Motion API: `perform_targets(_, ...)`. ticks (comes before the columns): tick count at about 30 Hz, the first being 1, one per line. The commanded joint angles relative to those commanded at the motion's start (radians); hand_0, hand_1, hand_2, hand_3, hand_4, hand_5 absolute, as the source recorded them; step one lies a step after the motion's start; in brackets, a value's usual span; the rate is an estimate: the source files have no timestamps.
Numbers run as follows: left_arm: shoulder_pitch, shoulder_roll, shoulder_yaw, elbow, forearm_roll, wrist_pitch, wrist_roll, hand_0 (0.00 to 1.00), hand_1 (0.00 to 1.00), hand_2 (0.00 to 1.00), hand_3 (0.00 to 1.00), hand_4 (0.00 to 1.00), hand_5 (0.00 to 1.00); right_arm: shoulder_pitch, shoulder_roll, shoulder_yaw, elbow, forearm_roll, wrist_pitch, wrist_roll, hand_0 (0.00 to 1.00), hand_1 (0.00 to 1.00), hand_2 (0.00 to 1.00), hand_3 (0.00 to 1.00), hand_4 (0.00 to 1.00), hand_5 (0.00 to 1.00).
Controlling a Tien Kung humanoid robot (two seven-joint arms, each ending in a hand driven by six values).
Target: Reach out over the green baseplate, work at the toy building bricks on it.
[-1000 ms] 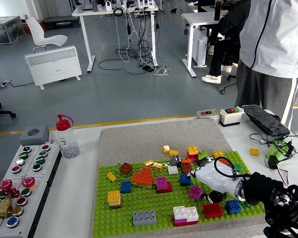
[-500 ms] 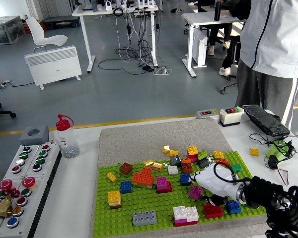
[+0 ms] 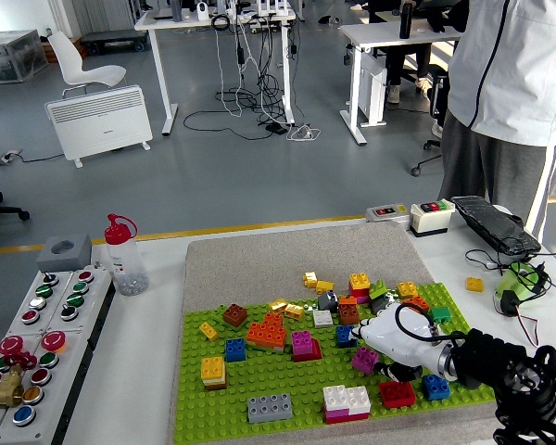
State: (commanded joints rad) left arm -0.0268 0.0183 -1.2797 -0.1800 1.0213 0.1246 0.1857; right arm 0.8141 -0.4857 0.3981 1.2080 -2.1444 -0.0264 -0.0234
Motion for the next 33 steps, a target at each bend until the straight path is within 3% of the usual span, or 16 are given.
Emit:
perform_targets(13,-0.004,0.0,0.004,0.0,-0.004,0.0,0.0,0.727,0.779,0.797,0.671,0.479,0.998,0.012,0.009,-0.034,-0.017,0.002,-0.004,0.008,0.159,0.376,0.714,0.719,0.616,0.036)
perform_targets(14,-0.004,0.0,0.004,0.0,-0.004,-0.001,0.0,0.727,0.78,0.797,0.671,0.479,0.998,0.012,0.009,-0.035,-0.018,0.003,-0.006,0.009,0.156,0.378,0.666,0.65,0.592,0.014)
perform_targets(19,-0.005,0.001,0.005,0.0,-0.005,-0.001,0.0,0.727,0.78,0.797,0.671,0.479,0.998,0.013,0.011,-0.037,-0.024,0.006,-0.017,0.013,0.156,0.378,0.666,0.65,0.592,0.014)
perform_targets(20,-0.005,0.001,0.006,0.0,-0.005,-0.001,0.0,0.727,0.779,0.797,0.672,0.479,0.998,0.013,0.011,-0.037,-0.025,0.007,-0.018,0.014,0.147,0.371,0.62,0.605,0.575,0.015)
perform_targets(33,-0.007,0.001,0.009,0.0,-0.008,-0.001,0.0,0.727,0.78,0.798,0.671,0.48,0.998,0.01,0.011,-0.03,-0.029,0.025,-0.016,0.015,0.139,0.366,0.579,0.574,0.563,0.015)
